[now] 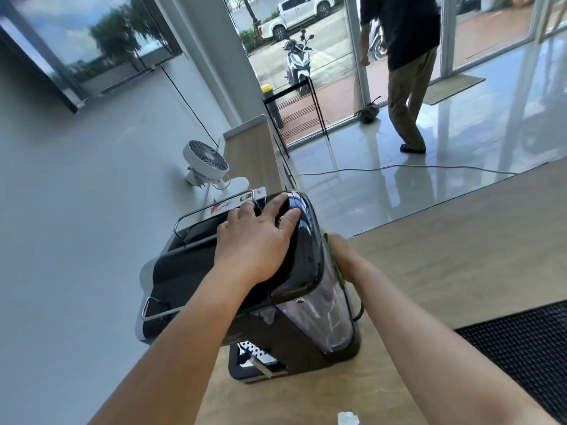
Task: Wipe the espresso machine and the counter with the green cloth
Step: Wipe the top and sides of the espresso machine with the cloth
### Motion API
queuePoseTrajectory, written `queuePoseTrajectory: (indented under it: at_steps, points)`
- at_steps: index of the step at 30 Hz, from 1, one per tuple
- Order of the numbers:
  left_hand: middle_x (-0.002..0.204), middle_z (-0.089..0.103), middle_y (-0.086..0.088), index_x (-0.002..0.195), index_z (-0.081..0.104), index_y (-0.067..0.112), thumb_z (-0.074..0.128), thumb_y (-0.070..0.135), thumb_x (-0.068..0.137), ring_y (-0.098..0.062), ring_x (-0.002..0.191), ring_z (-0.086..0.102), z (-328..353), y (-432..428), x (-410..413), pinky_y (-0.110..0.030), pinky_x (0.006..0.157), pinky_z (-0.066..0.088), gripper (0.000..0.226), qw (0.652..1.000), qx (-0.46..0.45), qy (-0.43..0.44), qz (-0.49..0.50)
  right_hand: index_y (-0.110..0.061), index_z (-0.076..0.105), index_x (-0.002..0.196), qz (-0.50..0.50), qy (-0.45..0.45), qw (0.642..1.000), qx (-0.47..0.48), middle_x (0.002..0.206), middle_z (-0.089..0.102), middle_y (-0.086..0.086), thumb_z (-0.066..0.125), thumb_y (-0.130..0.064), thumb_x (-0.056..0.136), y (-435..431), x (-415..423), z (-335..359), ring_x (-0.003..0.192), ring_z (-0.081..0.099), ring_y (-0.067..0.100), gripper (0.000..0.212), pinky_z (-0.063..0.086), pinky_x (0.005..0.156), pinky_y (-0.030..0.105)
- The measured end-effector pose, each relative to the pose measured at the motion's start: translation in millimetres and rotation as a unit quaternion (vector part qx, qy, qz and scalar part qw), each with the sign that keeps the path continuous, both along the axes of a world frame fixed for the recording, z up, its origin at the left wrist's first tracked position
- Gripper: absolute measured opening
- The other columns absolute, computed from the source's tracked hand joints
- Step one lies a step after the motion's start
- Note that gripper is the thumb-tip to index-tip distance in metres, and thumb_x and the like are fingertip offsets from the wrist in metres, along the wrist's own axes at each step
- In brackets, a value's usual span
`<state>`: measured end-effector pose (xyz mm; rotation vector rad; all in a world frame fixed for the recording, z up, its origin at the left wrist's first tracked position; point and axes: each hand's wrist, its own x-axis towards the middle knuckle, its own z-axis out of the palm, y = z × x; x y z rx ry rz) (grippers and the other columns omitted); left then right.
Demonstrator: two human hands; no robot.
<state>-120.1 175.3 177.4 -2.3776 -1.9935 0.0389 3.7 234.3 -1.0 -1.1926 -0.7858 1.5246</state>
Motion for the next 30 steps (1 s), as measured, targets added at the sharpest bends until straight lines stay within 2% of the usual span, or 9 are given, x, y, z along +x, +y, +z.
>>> queuePoseTrajectory:
  at_steps: [4, 8, 11, 13, 18, 22, 24, 26, 30]
  points:
    - [0.153, 0.028, -0.009, 0.147, 0.018, 0.050, 0.011, 0.068, 0.092, -0.030, 0.141, 0.021, -1, 1, -1, -0.048, 0.112, 0.019, 0.058, 1.000, 0.005, 0.005, -0.003, -0.012, 0.057, 0.074, -0.062, 0.031, 0.997, -0.047, 0.080, 0.057, 0.022, 0.039, -0.043, 0.084, -38, -11, -8, 0.074, 0.051, 0.030, 0.037, 0.041, 0.072, 0.043]
    - [0.153, 0.028, -0.009, 0.147, 0.017, 0.050, 0.011, 0.068, 0.092, -0.029, 0.141, 0.021, -1, 2, -1, -0.048, 0.112, 0.019, 0.058, 1.000, 0.006, 0.008, -0.005, -0.042, 0.063, 0.114, -0.082, 0.038, 0.994, 0.062, 0.121, 0.066, 0.001, 0.040, -0.061, 0.081, -47, -18, 16, 0.113, 0.061, 0.024, 0.044, 0.048, 0.096, 0.051]
    - [0.153, 0.028, -0.010, 0.147, 0.017, 0.050, 0.011, 0.068, 0.092, -0.029, 0.141, 0.021, -1, 1, -1, -0.048, 0.112, 0.019, 0.058, 1.000, 0.008, 0.010, -0.003, -0.025, 0.066, 0.100, -0.072, 0.042, 0.990, 0.116, 0.090, 0.073, -0.011, 0.038, -0.036, 0.097, -34, -7, 47, 0.091, 0.066, 0.009, 0.030, 0.053, 0.082, 0.030]
    - [0.153, 0.028, -0.010, 0.147, 0.017, 0.050, 0.011, 0.068, 0.092, -0.029, 0.141, 0.020, -1, 1, 0, -0.048, 0.112, 0.019, 0.058, 1.000, 0.002, 0.007, -0.003, -0.016, 0.063, 0.079, -0.050, 0.034, 0.995, 0.080, 0.065, 0.068, -0.005, 0.037, -0.030, 0.098, -26, -2, 45, 0.071, 0.062, 0.020, 0.035, 0.048, 0.070, 0.030]
    - [0.153, 0.027, -0.010, 0.148, 0.017, 0.049, 0.012, 0.066, 0.093, -0.029, 0.142, 0.019, 1, -1, 0, -0.048, 0.112, 0.019, 0.058, 1.000, 0.001, 0.007, -0.004, -0.019, 0.055, 0.064, -0.041, 0.024, 0.997, -0.052, 0.067, 0.055, 0.010, 0.042, -0.049, 0.080, -31, -5, -9, 0.073, 0.050, 0.027, 0.035, 0.042, 0.074, 0.042]
    - [0.152, 0.028, -0.011, 0.148, 0.017, 0.048, 0.011, 0.066, 0.093, -0.030, 0.141, 0.020, 1, -1, -1, -0.048, 0.112, 0.019, 0.058, 1.000, 0.003, 0.014, -0.008, -0.010, 0.063, 0.091, -0.071, 0.052, 0.995, -0.045, 0.092, 0.065, 0.033, 0.038, -0.046, 0.095, -63, -19, -2, 0.076, 0.059, 0.033, 0.044, 0.045, 0.068, 0.036]
    - [0.153, 0.028, -0.011, 0.148, 0.016, 0.047, 0.011, 0.066, 0.093, -0.030, 0.141, 0.020, 0, -1, 0, -0.048, 0.112, 0.020, 0.058, 1.000, 0.003, 0.019, -0.007, -0.029, 0.063, 0.120, -0.079, 0.068, 0.994, 0.033, 0.117, 0.065, 0.024, 0.039, -0.057, 0.088, -66, -23, 11, 0.099, 0.065, 0.039, 0.048, 0.047, 0.084, 0.041]
    - [0.154, 0.027, -0.011, 0.148, 0.016, 0.047, 0.010, 0.066, 0.093, -0.030, 0.142, 0.019, 1, 1, 0, -0.048, 0.112, 0.019, 0.059, 1.000, 0.005, 0.018, -0.004, -0.043, 0.056, 0.129, -0.080, 0.065, 0.986, 0.132, 0.131, 0.062, 0.002, 0.039, -0.052, 0.089, -56, -20, 36, 0.119, 0.059, 0.026, 0.044, 0.046, 0.098, 0.045]
    - [0.153, 0.027, -0.012, 0.148, 0.017, 0.047, 0.010, 0.066, 0.093, -0.031, 0.141, 0.021, 2, -2, 1, -0.049, 0.112, 0.019, 0.059, 1.000, 0.001, 0.017, -0.003, -0.018, 0.066, 0.114, -0.051, 0.072, 0.991, 0.098, 0.108, 0.069, 0.006, 0.040, -0.045, 0.092, -34, -11, 31, 0.103, 0.064, 0.024, 0.043, 0.050, 0.088, 0.037]
